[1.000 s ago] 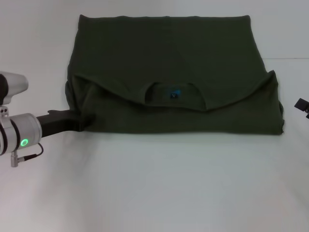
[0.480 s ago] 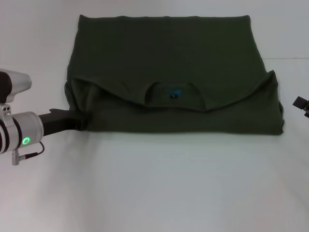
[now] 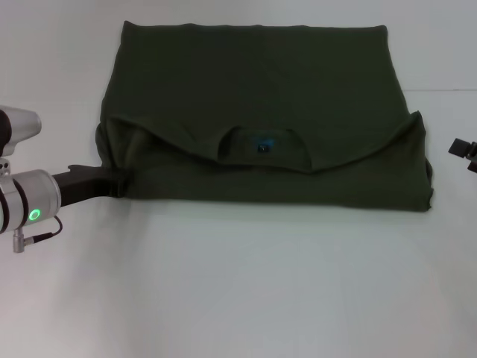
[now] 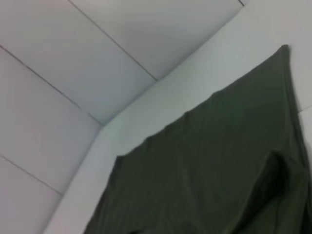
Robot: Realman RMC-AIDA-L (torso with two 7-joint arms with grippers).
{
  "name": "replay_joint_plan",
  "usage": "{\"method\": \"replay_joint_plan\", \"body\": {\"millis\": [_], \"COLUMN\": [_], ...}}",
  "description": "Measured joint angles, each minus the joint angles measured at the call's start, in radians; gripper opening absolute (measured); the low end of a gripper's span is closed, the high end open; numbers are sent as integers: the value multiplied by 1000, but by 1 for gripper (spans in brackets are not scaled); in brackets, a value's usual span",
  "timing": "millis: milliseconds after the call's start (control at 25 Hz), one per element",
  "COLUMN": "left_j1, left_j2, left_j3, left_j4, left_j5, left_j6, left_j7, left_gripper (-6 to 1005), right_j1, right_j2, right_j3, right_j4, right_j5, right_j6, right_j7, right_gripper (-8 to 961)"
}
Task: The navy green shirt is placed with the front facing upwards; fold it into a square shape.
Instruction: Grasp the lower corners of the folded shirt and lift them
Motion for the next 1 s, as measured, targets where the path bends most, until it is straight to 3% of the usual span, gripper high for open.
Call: {"method": "replay_joint_plan", "body": {"millis": [160,400,1000], "left_j1": [1,4,0], "left_j2": [-2,-1,1], "left_j3": [-1,-6,-16], "left_j4": [-2,2,11], "left_j5": [-2,-3,-5], "left_j6": [0,13,49], "left_j7": [0,-22,-39], "left_gripper": [32,32,32], "right_j1": [2,-18,-15], "right_j2": [13,56,121], "right_j3": [3,53,84], "right_j4": [-16,-18,20], "right_j5": [-30,-18,3], "right_j6": [13,11,149], "right_j7": [-104,-329,-367], "right_gripper": [943,941,941]}}
